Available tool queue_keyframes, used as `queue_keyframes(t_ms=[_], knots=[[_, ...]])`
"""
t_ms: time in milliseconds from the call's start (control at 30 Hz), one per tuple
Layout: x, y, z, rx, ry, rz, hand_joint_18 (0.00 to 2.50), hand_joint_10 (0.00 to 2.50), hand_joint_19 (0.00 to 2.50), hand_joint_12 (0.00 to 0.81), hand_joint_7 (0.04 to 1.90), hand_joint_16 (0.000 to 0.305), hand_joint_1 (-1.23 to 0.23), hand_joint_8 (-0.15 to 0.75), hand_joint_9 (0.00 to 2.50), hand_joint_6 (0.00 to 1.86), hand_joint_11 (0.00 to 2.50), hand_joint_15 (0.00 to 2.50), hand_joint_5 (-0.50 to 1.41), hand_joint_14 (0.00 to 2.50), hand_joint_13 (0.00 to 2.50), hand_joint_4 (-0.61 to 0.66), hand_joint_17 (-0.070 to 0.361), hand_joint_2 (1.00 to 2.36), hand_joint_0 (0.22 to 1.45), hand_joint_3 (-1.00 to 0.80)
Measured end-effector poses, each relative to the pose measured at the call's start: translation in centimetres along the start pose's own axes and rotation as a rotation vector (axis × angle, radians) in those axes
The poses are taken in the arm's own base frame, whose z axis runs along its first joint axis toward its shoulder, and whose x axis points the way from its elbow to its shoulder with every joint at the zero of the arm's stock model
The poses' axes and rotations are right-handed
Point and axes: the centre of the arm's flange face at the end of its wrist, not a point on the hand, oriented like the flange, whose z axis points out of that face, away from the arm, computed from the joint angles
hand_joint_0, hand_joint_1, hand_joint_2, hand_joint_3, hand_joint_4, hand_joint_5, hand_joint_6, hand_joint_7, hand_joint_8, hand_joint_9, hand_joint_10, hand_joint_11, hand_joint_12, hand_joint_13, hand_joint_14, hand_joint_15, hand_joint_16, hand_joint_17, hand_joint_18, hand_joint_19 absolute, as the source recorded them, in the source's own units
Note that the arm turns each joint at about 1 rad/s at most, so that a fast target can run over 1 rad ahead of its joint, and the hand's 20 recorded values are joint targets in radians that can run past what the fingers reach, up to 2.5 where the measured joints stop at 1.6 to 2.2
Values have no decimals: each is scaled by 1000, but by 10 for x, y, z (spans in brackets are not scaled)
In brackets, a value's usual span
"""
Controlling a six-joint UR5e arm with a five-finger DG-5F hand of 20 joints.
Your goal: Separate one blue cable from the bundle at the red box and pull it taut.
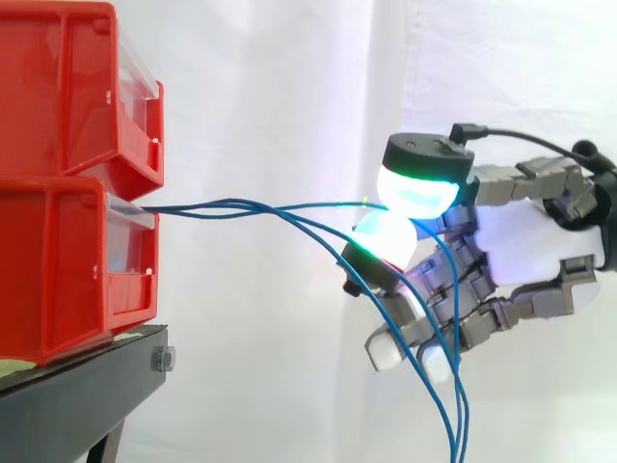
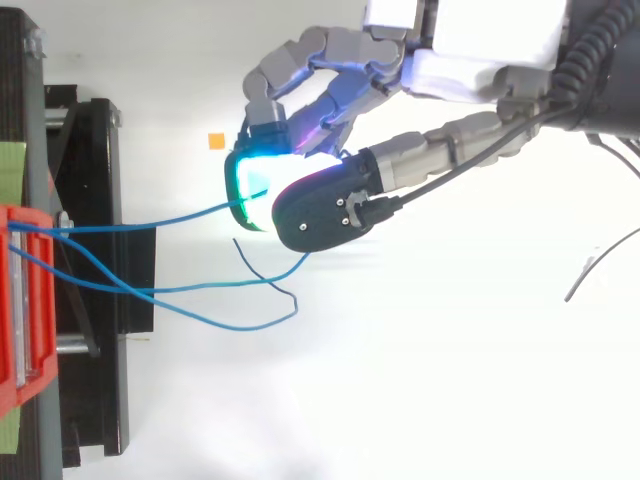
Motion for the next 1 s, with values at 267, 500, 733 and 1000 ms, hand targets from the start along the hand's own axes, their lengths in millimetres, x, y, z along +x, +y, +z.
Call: queue_keyframes(t_ms=[267,500,733,1000], knots=[[20,-20,5,-104,-35,32,679,11,646,322,1141,35,-717,318,790,836,1193,588,-115,17,679,-53,79,1021,584,-121],[36,-30,2,-108,-36,33,677,11,652,325,1145,36,-720,316,792,838,1173,579,-113,19,681,-52,80,1021,586,-117],[51,-45,-1,-142,-25,42,680,12,649,328,1141,36,-723,321,793,840,1168,577,-112,17,681,-47,81,1020,587,-113],[69,-60,-7,-174,-15,48,693,13,660,331,1154,37,-726,319,791,840,1153,572,-111,19,683,-50,82,1021,588,-113]])
